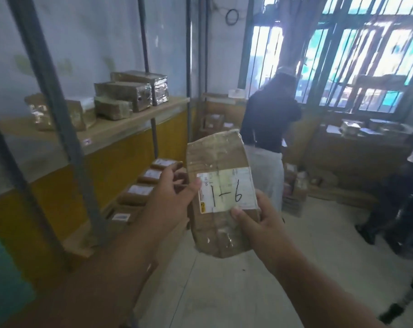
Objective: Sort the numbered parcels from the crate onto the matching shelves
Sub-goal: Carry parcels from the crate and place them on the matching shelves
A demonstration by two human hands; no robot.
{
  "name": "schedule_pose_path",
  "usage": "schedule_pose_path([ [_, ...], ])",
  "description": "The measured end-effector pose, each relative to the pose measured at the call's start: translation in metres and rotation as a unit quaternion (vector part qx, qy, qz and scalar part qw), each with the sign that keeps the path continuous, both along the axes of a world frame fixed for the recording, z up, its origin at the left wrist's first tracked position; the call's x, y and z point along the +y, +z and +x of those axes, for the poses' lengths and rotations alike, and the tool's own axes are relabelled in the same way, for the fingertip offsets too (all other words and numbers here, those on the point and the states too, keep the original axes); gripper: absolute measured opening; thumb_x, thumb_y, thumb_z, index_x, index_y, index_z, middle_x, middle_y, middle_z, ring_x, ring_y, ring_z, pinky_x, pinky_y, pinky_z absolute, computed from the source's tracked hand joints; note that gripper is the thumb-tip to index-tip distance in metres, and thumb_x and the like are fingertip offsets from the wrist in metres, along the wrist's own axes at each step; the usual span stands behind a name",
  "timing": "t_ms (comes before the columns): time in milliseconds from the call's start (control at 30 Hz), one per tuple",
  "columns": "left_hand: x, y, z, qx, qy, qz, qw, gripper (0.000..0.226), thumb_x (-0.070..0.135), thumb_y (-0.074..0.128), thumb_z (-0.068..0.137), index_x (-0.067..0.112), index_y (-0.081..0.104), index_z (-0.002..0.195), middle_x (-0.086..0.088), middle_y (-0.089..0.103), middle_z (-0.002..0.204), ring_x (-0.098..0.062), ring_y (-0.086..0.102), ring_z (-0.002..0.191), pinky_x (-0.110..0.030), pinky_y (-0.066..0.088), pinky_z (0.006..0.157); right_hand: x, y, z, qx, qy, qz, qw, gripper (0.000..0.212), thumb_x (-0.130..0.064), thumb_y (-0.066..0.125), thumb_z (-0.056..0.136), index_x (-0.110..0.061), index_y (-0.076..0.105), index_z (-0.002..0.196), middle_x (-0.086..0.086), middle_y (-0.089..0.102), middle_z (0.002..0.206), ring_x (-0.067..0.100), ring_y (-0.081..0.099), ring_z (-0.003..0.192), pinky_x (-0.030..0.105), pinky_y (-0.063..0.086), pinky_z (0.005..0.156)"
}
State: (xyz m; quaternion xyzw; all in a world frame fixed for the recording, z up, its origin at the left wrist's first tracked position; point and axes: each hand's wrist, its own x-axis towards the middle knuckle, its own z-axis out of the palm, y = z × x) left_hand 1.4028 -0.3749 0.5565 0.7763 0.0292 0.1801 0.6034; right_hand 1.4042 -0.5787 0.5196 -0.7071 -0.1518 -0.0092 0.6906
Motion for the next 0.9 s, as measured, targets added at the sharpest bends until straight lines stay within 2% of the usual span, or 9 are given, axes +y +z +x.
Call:
schedule_pose_path([
  [167, -0.005, 0.022, 0.117, -0.013, 0.025, -0.004, 1.000, 0.056, 0.040, 0.061, 0.093, 0.033, 0.038, 0.144, 0.011, 0.057, 0.127, -0.002, 0.060, 0.101, -0.014, 0.051, 0.056, -0.005, 0.017, 0.130, 0.006, 0.022, 0.016, 1.000, 0.042, -0.022, 0.066, 0.094, -0.031, 0.054, 0.133, -0.005, 0.073, 0.117, 0.014, 0.073, 0.100, 0.033, 0.062, 0.073],
  [267, 0.004, 0.032, 0.192, -0.036, 0.045, -0.008, 0.998, 0.057, 0.041, 0.062, 0.092, 0.033, 0.039, 0.144, 0.010, 0.058, 0.127, -0.004, 0.061, 0.103, -0.015, 0.050, 0.062, 0.006, 0.027, 0.210, 0.003, 0.038, 0.018, 0.999, 0.044, -0.021, 0.067, 0.093, -0.032, 0.054, 0.133, -0.002, 0.072, 0.118, 0.015, 0.074, 0.098, 0.032, 0.062, 0.070],
  [433, 0.018, 0.056, 0.315, -0.058, 0.065, 0.018, 0.996, 0.055, 0.042, 0.061, 0.093, 0.034, 0.040, 0.144, 0.013, 0.058, 0.126, -0.001, 0.059, 0.101, -0.015, 0.045, 0.062, 0.025, 0.054, 0.343, -0.020, 0.050, 0.022, 0.998, 0.042, -0.022, 0.068, 0.093, -0.035, 0.054, 0.131, -0.002, 0.073, 0.116, 0.016, 0.074, 0.098, 0.035, 0.062, 0.070],
  [567, 0.023, 0.081, 0.404, -0.053, 0.093, 0.038, 0.994, 0.058, 0.043, 0.059, 0.093, 0.034, 0.036, 0.146, 0.017, 0.051, 0.133, 0.009, 0.050, 0.094, -0.019, 0.040, 0.065, 0.034, 0.089, 0.443, -0.046, 0.057, 0.015, 0.997, 0.041, -0.024, 0.067, 0.094, -0.032, 0.054, 0.131, -0.002, 0.075, 0.111, 0.016, 0.075, 0.094, 0.033, 0.062, 0.068],
  [633, 0.027, 0.087, 0.443, -0.063, 0.103, 0.055, 0.991, 0.061, 0.045, 0.060, 0.092, 0.035, 0.036, 0.146, 0.018, 0.051, 0.133, 0.010, 0.050, 0.097, -0.018, 0.040, 0.068, 0.041, 0.101, 0.492, -0.046, 0.059, 0.029, 0.997, 0.038, -0.023, 0.067, 0.095, -0.029, 0.055, 0.130, -0.003, 0.076, 0.107, 0.016, 0.076, 0.091, 0.030, 0.061, 0.066],
  [733, 0.034, 0.084, 0.492, -0.071, 0.136, 0.078, 0.985, 0.061, 0.043, 0.064, 0.090, 0.039, 0.037, 0.145, 0.019, 0.053, 0.129, 0.005, 0.054, 0.104, -0.027, 0.051, 0.082, 0.058, 0.110, 0.566, -0.031, 0.091, 0.053, 0.994, 0.036, -0.023, 0.069, 0.094, -0.028, 0.058, 0.128, 0.002, 0.076, 0.110, 0.023, 0.075, 0.095, 0.046, 0.062, 0.076],
  [800, 0.037, 0.080, 0.520, -0.075, 0.174, 0.105, 0.976, 0.061, 0.040, 0.067, 0.088, 0.042, 0.038, 0.142, 0.022, 0.053, 0.125, 0.001, 0.056, 0.105, -0.036, 0.055, 0.087, 0.074, 0.119, 0.617, -0.031, 0.126, 0.058, 0.990, 0.034, -0.023, 0.069, 0.094, -0.027, 0.058, 0.126, 0.002, 0.075, 0.112, 0.024, 0.075, 0.096, 0.047, 0.062, 0.077],
  [833, 0.037, 0.078, 0.532, -0.077, 0.192, 0.123, 0.971, 0.061, 0.040, 0.068, 0.087, 0.044, 0.039, 0.140, 0.024, 0.054, 0.123, 0.001, 0.056, 0.104, -0.035, 0.055, 0.085, 0.082, 0.124, 0.642, -0.032, 0.144, 0.056, 0.987, 0.033, -0.023, 0.068, 0.094, -0.026, 0.058, 0.125, 0.001, 0.075, 0.112, 0.023, 0.075, 0.095, 0.045, 0.063, 0.076],
  [900, 0.036, 0.077, 0.555, -0.074, 0.225, 0.171, 0.956, 0.062, 0.040, 0.073, 0.083, 0.052, 0.038, 0.133, 0.027, 0.054, 0.117, 0.006, 0.056, 0.099, -0.023, 0.050, 0.078, 0.099, 0.136, 0.689, -0.034, 0.183, 0.054, 0.981, 0.033, -0.026, 0.070, 0.092, -0.025, 0.059, 0.124, 0.000, 0.076, 0.109, 0.022, 0.076, 0.093, 0.046, 0.063, 0.076],
])
